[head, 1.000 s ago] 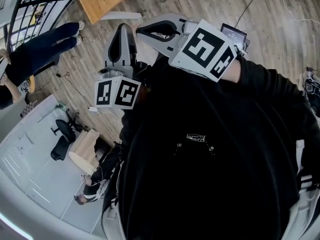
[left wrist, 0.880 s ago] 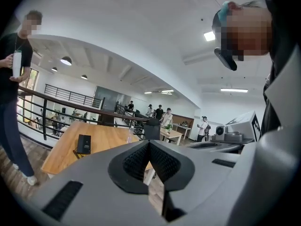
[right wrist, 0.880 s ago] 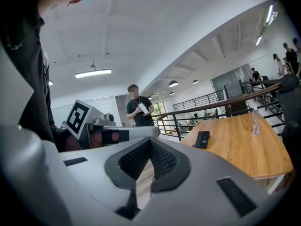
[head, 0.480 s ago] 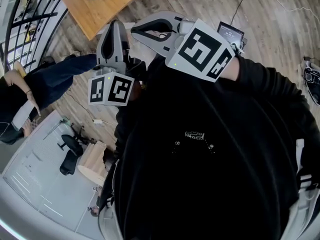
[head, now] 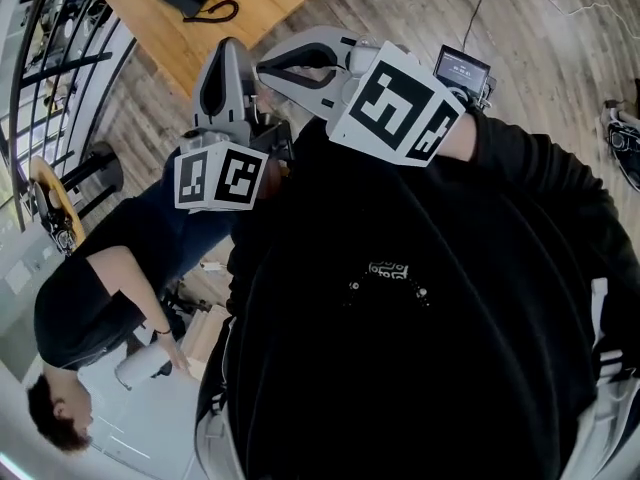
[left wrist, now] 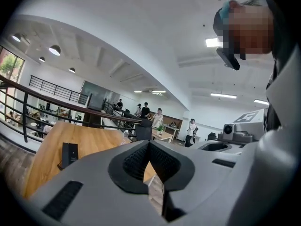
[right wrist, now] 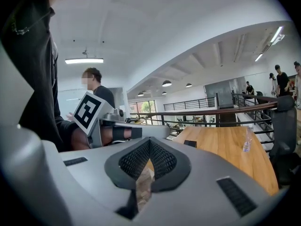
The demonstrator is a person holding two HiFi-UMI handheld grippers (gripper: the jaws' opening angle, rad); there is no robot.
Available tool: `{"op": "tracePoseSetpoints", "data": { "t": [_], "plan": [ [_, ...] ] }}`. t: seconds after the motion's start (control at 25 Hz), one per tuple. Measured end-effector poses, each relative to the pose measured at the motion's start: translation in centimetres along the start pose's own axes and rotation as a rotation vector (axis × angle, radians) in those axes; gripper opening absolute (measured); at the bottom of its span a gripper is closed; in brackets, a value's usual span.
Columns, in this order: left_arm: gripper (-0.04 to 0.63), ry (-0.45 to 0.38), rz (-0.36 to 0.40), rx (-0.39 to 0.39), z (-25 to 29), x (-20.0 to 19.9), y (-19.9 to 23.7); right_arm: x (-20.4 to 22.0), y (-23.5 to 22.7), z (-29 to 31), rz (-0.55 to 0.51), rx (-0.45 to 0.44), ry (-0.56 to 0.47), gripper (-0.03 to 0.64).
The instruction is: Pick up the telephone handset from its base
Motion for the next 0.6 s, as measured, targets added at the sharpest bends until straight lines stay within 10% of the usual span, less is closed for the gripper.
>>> {"op": "tracePoseSetpoints", "data": {
  "t": [0.6],
  "plan": [
    [0.005, 0.000, -0.037, 0.079, 0.8, -3.3, 8.2, -2.3, -0.3, 8.8, -0.034, 0.009, 0.067, 0.015]
  ]
}}
Point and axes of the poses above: the fingertips, and each gripper's own axes: z forward along the fingers, y to its left, x out of its underside, the point moved 5 cm from there along -z, backward along the fingers, and after that the axes turned 8 degrees about -z, right-handed, at the moved point
